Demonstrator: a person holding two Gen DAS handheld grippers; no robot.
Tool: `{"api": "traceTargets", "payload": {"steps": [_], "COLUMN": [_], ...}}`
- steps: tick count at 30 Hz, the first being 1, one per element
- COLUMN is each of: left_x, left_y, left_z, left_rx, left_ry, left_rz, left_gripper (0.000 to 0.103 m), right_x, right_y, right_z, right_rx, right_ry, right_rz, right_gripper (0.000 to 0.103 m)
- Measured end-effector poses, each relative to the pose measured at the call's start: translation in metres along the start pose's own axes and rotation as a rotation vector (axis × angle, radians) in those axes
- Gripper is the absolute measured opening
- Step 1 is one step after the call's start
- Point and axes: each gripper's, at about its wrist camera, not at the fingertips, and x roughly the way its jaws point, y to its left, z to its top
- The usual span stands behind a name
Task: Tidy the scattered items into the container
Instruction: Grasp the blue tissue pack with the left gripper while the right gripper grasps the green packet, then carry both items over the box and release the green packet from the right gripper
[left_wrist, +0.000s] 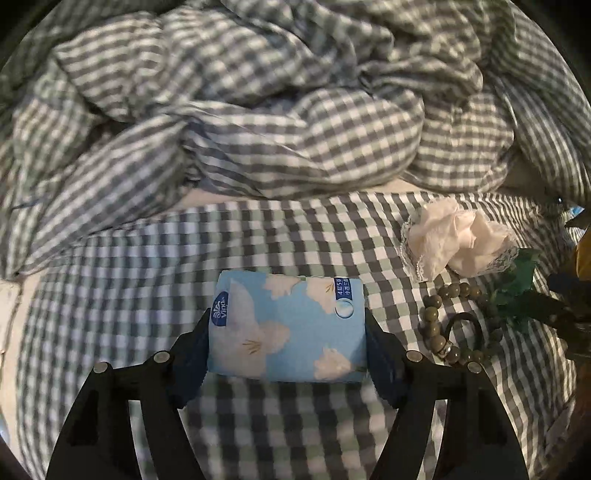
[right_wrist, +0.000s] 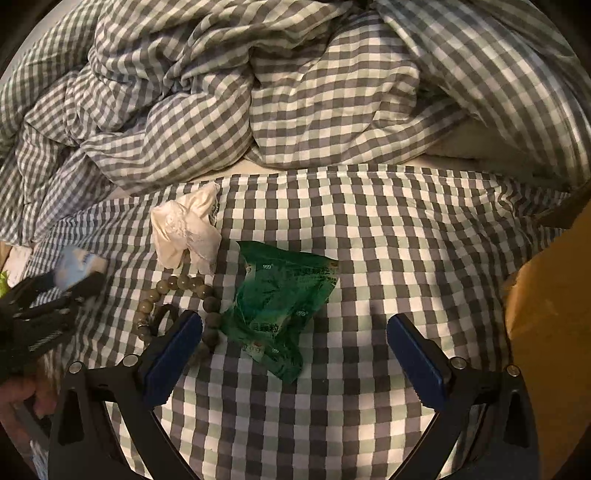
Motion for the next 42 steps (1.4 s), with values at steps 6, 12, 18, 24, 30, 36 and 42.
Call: {"api": "traceTargets", "payload": {"steps": [6,12,18,24,30,36,42], "left_x": [-0.04,-0.063,-0.085,-0.118,-0.174,-0.241,-0.291], "left_y": [0.021,0.036,0.036,0.025,-0.004,-0.054,-0.111], "left_z": [-0.004,-0.004,-0.006,-0.001,0.006,0.014,0.018], "left_rx": [-0.073,-0.143,-0.163,-0.174,-0.134,-0.066,-0.016], "left_ry": [-0.016,-0.048,-0.071,-0.092,-0.153,-0.233,-0.29], "left_rz": [0.025,0.03,0.03,0.025,0.014,-0.024,-0.087], "left_gripper": [0.074,0.074,0.074,0.074,0.074,0.074,0.074], "right_x": [0.02,0.026,0.009,-0.031,-0.105,-0.198,-0.277], "right_y": [0.004,0.012,0.013,0.007,0.005,-0.018,-0.069], "right_z": [0.001,0.007,0.006,-0.002,-0.009,-0.016,-0.026], "right_rx": [0.003,-0.016,0.001,0.022,0.009,0.009,0.037], "right_ry": [0.026,0.022,-0.001,-0.039,-0.134,-0.264,-0.36], "right_rz": [-0.005,0.007,0.041,0.085,0.127,0.146,0.085], "right_gripper": [0.065,0.042,0.036,0.036,0.036,0.036,0.036]}}
